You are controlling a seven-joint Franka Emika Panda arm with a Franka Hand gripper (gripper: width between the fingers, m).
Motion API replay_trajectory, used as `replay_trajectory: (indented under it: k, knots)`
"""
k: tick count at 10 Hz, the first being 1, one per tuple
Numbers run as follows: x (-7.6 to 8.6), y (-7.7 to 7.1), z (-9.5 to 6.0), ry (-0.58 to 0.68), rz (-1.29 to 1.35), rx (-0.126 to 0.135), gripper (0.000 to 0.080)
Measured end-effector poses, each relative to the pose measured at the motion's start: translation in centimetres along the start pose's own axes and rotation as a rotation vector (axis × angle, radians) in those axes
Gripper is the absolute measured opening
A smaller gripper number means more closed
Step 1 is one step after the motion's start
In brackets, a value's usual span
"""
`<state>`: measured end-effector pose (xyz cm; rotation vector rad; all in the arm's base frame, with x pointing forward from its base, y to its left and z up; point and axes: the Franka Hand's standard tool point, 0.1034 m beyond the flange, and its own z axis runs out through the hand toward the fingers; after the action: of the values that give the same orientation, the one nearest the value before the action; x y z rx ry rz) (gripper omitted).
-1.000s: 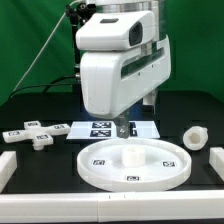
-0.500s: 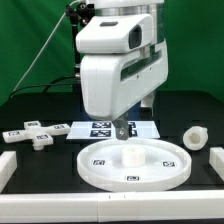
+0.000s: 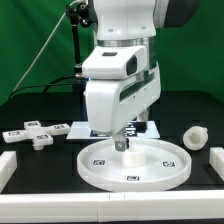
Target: Assemble round table
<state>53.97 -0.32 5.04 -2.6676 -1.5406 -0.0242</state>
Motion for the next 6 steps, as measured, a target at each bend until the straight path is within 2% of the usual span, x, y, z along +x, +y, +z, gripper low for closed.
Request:
replay_trajectory:
  k: [2, 6]
  knots:
    - [-0.26, -0.81, 1.49, -0.006, 0.006, 0.017, 0.065]
    - [-0.15, -1.19, 1.71, -0.011, 0.018, 0.025, 0.065]
